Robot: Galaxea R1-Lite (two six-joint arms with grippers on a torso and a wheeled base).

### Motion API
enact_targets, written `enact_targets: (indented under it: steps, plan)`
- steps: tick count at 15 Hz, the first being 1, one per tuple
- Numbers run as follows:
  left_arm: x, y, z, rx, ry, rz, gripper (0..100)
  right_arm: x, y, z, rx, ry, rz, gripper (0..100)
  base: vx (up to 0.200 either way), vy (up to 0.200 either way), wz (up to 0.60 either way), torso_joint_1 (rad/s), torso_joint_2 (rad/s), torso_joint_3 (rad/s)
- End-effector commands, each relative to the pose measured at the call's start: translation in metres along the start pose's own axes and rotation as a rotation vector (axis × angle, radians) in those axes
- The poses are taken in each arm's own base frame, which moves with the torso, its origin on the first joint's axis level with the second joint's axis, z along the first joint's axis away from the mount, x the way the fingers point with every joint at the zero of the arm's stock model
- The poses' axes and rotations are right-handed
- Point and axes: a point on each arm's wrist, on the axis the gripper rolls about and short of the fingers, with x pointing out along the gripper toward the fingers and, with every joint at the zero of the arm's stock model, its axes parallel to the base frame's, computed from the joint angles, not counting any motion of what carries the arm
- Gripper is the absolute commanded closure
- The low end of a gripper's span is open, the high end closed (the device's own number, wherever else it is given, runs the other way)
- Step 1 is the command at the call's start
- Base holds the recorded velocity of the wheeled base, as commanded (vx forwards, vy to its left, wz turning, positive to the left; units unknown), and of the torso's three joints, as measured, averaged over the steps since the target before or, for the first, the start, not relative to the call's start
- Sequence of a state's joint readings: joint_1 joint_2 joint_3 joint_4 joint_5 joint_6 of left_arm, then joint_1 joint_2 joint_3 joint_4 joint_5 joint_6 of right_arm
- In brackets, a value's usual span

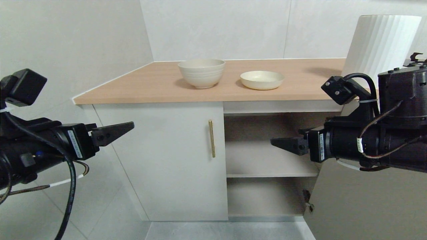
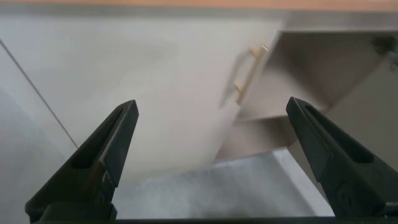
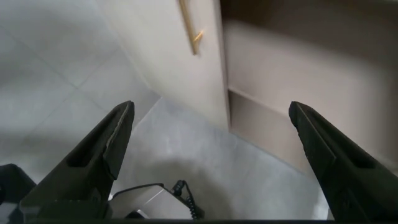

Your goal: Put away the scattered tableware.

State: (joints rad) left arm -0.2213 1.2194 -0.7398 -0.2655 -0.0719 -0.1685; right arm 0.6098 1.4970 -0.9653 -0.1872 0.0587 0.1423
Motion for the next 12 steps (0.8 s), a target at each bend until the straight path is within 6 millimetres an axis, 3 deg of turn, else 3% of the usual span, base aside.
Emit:
enact_targets:
  steps: [1, 7, 12]
  plan:
    - [0.001, 0.001, -0.001, -0.001, 0.005, 0.003, 0, -0.002, 0.001, 0.001, 0.000, -0.001, 0.002, 0, 0.000, 0.000, 0.00, 0.000, 0.00, 0.000]
    - [-0.002, 0.000, 0.002, 0.000, -0.009, -0.009, 0, -0.021, 0.009, 0.005, 0.055, -0.013, 0.075, 0, 0.000, 0.000, 0.00, 0.000, 0.00, 0.000]
    - [-0.002, -0.001, 0.001, -0.002, -0.002, -0.031, 0, -0.013, 0.006, 0.000, 0.051, -0.047, 0.070, 0, 0.000, 0.000, 0.00, 0.000, 0.00, 0.000]
